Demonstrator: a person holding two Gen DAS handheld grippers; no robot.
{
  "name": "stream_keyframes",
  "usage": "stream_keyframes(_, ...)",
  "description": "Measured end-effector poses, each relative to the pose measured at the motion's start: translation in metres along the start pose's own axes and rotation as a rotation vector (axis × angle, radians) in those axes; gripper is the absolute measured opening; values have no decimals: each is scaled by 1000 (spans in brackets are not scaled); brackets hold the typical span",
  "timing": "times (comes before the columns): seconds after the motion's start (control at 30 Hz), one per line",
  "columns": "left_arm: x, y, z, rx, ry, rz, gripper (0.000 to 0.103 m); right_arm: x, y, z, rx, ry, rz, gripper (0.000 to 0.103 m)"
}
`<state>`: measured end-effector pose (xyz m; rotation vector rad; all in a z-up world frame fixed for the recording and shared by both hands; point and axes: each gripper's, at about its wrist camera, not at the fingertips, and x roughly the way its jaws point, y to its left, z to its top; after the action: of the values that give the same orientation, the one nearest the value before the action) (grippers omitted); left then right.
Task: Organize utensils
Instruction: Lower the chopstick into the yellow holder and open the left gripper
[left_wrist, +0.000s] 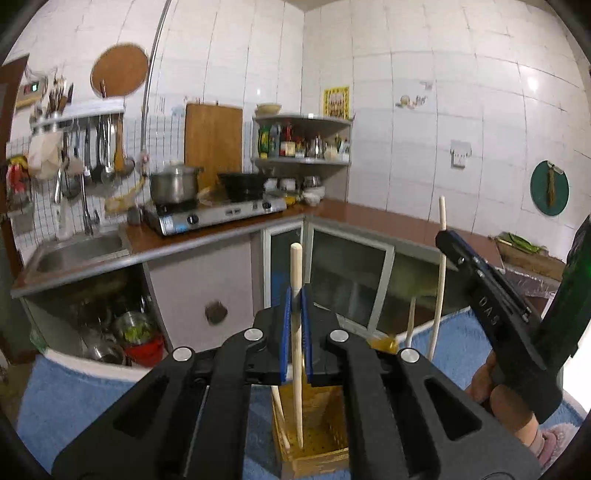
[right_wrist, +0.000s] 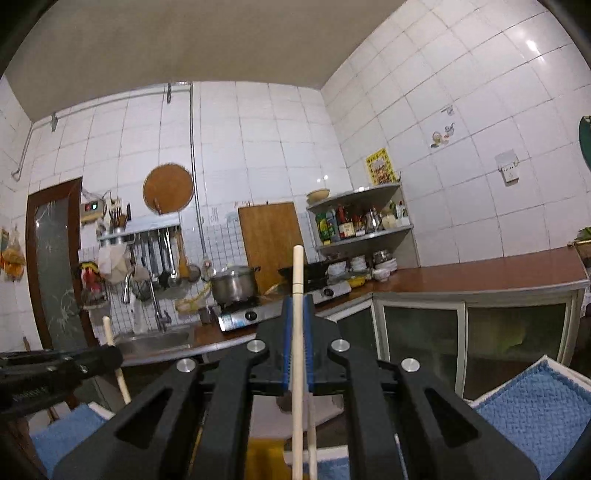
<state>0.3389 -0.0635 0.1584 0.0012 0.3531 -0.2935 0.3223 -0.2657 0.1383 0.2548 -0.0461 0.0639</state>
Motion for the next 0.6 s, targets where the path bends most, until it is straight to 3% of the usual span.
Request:
stream_keyframes(0.13, 12, 7, -29, -35, 51, -4, 4, -4, -4, -22, -27, 35, 22, 6)
stream_keyframes(0.37, 10, 8, -62, -23, 94, 98, 5, -19, -21, -51, -1, 99, 83, 6)
stream_keyframes(0.6, 9, -2, -86, -19, 160, 141, 5, -24, -30, -64, -5, 193, 105, 7)
